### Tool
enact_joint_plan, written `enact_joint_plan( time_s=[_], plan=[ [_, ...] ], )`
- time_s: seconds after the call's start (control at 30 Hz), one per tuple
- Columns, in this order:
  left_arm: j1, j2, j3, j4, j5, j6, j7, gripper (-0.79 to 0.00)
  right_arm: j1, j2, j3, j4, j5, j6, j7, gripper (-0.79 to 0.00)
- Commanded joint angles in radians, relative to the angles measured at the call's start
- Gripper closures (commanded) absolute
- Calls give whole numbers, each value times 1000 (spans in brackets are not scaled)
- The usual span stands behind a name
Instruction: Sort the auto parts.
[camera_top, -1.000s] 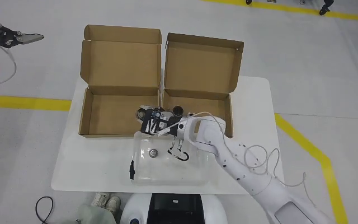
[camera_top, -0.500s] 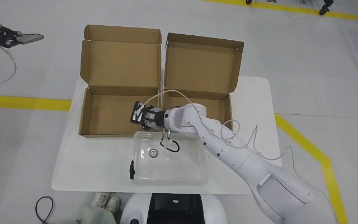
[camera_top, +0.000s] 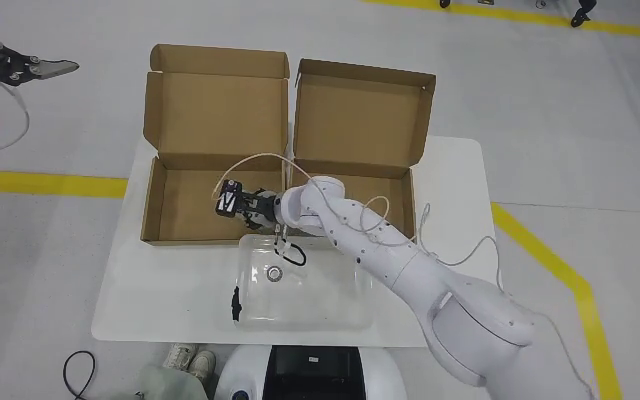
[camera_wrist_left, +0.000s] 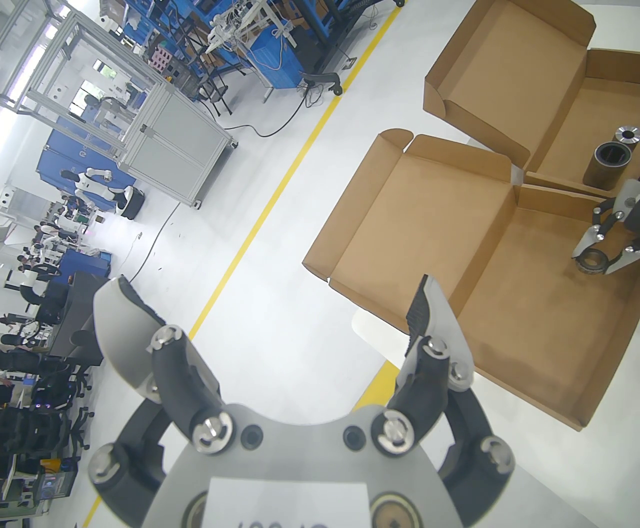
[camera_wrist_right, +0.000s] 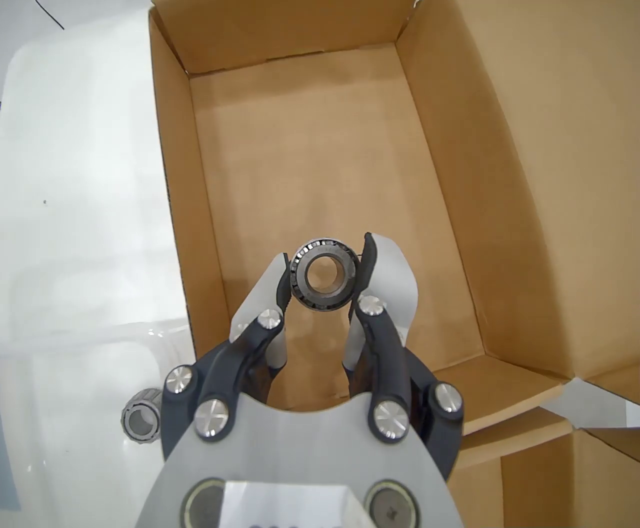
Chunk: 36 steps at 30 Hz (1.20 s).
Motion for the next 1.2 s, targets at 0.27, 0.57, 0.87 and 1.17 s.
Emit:
enact_joint_plan(
  time_s=[0.27,0.57,0.87,1.17],
  plan=[
    [0,0,0,0,0,0,0,-785,36,-68,-11,129,-5,16,19,-277],
    [0,0,0,0,0,0,0,-785,49,-75,12,140,-38,-15,-107,-283],
    [0,0,0,0,0,0,0,-785,-5,-23,61,-37,-96,-43,-132,-296],
    [0,0,0,0,0,0,0,-785,-188,99,189,-390,-190,-54,-26,-320]
  ],
)
